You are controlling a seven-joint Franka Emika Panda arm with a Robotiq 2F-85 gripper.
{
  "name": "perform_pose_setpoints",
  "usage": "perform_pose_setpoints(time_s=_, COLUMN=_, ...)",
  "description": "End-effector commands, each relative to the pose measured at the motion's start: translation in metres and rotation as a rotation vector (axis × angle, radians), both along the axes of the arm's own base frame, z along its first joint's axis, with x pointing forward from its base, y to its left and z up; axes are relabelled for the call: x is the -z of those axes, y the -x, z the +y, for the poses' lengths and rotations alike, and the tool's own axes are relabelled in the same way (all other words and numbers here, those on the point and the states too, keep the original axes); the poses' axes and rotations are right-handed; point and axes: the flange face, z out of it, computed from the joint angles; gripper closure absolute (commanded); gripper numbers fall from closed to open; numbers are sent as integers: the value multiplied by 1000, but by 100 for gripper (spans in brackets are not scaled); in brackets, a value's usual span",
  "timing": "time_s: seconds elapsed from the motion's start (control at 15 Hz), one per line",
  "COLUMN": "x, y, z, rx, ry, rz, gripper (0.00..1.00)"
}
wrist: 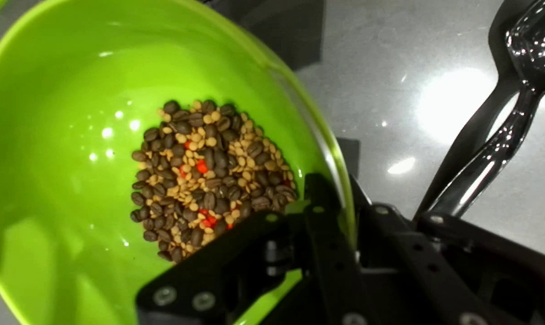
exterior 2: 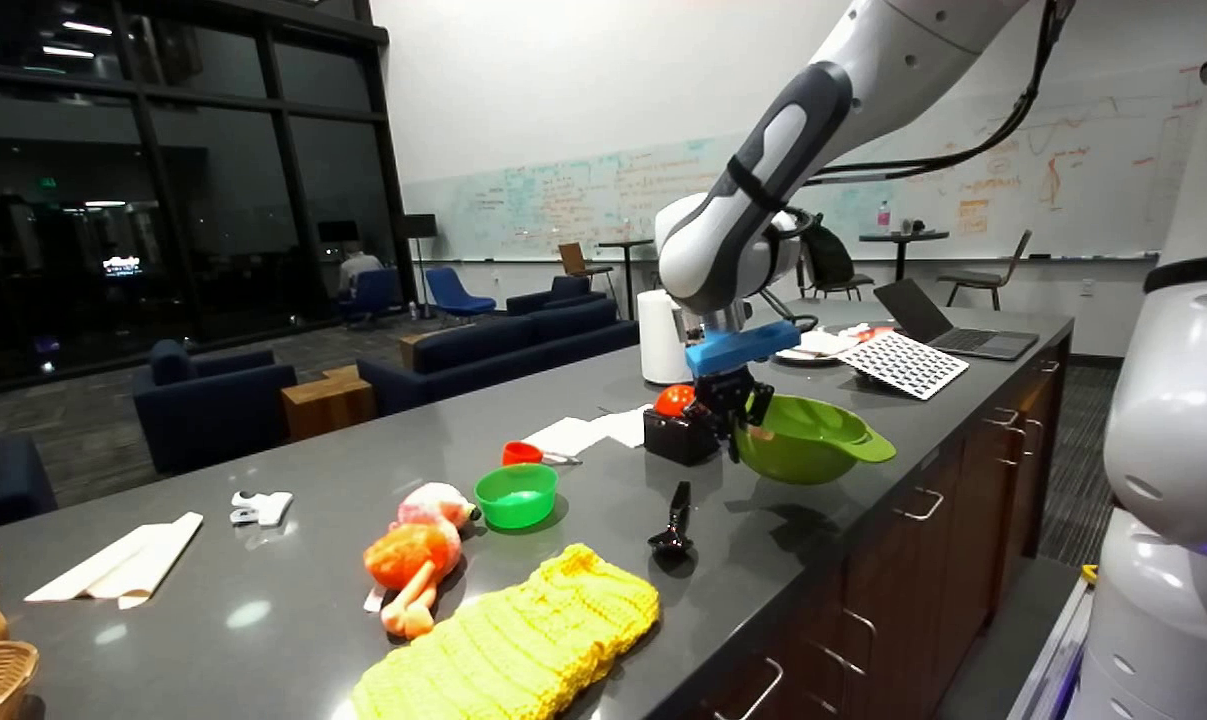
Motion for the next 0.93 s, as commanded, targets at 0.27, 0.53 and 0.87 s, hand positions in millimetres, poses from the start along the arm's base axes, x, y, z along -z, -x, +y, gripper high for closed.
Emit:
perform_pose_setpoints(time_s=0.27, x=-39, y=-13, z=60, rx=-122, ry=34, rz=-3, gripper=97)
perform_pose_setpoints(time_s=0.53, x=-46, y=-24, z=101, rx=-203, ry=62, rz=1, gripper=97)
perform_pose_setpoints(time_s=0.87, x=-36, y=-37, z=140, rx=-306, ry=137, rz=18, gripper=97)
